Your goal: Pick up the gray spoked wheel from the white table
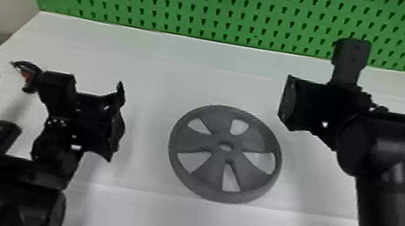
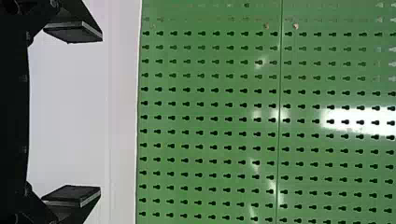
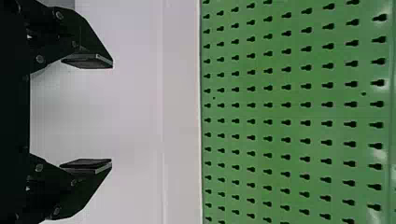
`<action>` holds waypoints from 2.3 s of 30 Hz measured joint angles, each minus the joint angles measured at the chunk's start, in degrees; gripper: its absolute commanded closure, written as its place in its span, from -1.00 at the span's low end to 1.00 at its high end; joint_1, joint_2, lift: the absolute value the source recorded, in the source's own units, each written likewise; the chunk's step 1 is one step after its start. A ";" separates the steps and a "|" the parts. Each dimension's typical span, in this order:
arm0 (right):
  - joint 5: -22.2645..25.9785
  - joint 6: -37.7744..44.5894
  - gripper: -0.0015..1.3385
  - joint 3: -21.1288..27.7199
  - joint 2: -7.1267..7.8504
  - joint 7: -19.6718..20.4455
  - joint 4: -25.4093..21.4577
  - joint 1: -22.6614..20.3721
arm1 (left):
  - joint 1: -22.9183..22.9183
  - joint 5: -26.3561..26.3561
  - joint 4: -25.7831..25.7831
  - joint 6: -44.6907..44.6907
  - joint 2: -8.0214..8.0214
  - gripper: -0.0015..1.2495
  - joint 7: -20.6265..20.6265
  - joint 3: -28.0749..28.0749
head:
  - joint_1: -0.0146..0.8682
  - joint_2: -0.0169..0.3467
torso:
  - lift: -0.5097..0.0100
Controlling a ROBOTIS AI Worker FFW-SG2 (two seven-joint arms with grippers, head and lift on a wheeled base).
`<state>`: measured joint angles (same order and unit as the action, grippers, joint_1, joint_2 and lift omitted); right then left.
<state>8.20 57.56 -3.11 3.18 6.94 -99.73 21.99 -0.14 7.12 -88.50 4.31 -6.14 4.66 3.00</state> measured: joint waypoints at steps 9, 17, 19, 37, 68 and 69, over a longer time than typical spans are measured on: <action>1.16 15.54 -0.25 -0.38 0.49 0.00 3.38 7.52 | -0.11 0.08 0.00 0.00 0.00 -0.79 0.00 -0.02 | 0.77 -0.71 | 0.55; 1.50 26.10 -0.25 -0.87 0.34 0.00 8.60 12.86 | -0.20 0.09 0.00 0.00 -0.01 -0.79 0.00 -0.10 | 0.77 -0.71 | 0.55; 1.74 27.91 -0.25 -1.16 0.34 0.00 9.79 13.90 | -0.24 0.09 0.00 0.00 -0.01 -0.79 0.00 -0.13 | 0.77 -0.71 | 0.55; 4.24 32.44 -0.25 0.98 -0.54 0.00 20.92 20.87 | -0.26 0.09 0.00 0.01 -0.01 -0.79 0.00 -0.08 | 0.77 -0.71 | 0.55; 21.43 32.44 -0.25 -10.35 8.23 0.00 36.75 26.09 | 0.86 -1.67 0.05 -0.49 -0.16 -0.79 0.00 1.18 | 0.77 -0.71 | 0.55; 22.46 32.44 -0.25 -11.27 8.61 0.00 37.62 26.43 | 0.91 -1.73 0.06 -0.55 -0.21 -0.79 0.00 1.27 | 0.77 -0.71 | 0.55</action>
<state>30.66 90.00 -14.38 11.79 6.94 -62.11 48.42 0.77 5.39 -88.44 3.76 -6.35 4.66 4.26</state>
